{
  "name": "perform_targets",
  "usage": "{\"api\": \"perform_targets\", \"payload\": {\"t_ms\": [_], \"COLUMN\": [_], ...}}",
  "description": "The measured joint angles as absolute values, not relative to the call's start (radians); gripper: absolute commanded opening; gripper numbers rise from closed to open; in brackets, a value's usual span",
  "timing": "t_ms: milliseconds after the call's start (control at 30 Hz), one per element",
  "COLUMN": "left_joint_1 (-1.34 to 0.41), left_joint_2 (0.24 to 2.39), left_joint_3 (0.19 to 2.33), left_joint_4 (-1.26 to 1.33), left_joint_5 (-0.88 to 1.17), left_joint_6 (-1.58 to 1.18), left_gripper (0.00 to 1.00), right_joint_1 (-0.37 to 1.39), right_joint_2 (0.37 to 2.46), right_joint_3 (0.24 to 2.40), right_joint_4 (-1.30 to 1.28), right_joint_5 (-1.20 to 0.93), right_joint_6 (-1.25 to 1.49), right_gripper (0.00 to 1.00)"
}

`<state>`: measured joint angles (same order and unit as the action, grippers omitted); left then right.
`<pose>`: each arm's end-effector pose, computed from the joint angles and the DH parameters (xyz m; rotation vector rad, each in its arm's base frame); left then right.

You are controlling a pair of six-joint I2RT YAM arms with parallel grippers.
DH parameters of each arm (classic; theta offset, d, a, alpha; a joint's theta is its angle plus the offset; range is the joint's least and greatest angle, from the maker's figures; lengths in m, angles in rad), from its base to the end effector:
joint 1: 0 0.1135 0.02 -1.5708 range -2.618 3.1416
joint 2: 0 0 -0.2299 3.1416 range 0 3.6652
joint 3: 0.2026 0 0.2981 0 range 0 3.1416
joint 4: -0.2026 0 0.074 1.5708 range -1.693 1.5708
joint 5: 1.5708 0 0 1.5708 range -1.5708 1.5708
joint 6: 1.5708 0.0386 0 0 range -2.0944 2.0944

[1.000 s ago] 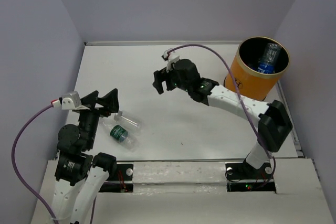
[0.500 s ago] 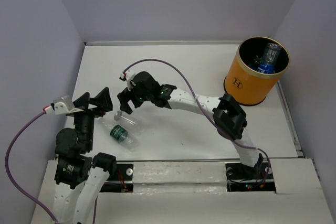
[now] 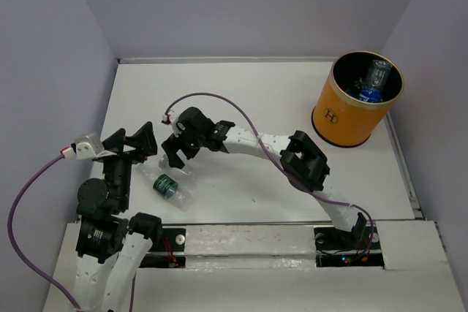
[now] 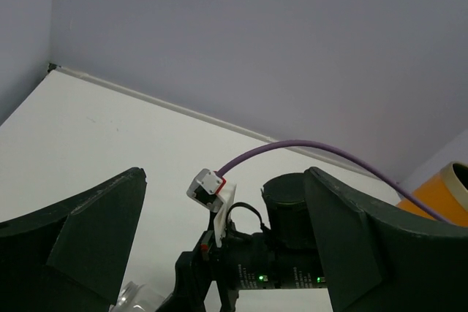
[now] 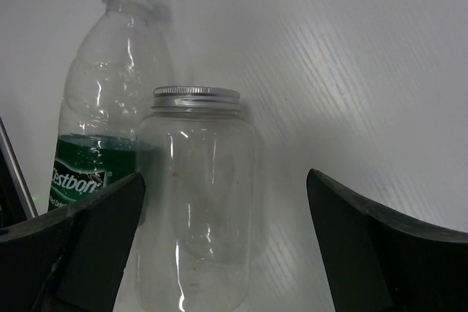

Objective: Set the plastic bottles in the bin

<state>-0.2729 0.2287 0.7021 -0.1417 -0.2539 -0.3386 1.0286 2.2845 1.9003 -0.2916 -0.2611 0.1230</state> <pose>0.1316 -0.0268 0.3884 -0.2623 1.2311 -0.3721 0.2756 0.4767 0.1638 -1.1749 2.0724 0.8832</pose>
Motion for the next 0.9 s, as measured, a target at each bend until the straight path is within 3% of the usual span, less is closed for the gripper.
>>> {"api": "perform_targets", "payload": {"t_ms": [300, 567, 700, 900], "left_joint_1": [-0.273, -0.273, -0.273, -0.273], "left_joint_2": [0.226, 0.225, 0.221, 0.219], "left_joint_3": [0.702, 0.702, 0.702, 0.702], "left_joint_4": [-0.142, -0.142, -0.142, -0.140], "left_joint_5": [-0.239, -0.236, -0.236, -0.223], "left_joint_6": [-0.339, -0.339, -0.339, -0.339], "left_gripper": [0.99, 0.99, 0.99, 0.99], "right_joint_1": [1.032, 1.035, 1.034, 1.036], "right_joint_2": [2.348, 2.389, 2.391, 2.346], "right_joint_3": [1.967, 1.971, 1.973, 1.912], "right_joint_4": [-0.311, -0.349, -0.377, -0.373], "right_joint_5": [-0.284, -0.172, -0.081, 0.035], "right_joint_6": [0.123, 0.098, 0.080, 0.059], "right_gripper": [0.94, 0.88, 0.77, 0.53]}}
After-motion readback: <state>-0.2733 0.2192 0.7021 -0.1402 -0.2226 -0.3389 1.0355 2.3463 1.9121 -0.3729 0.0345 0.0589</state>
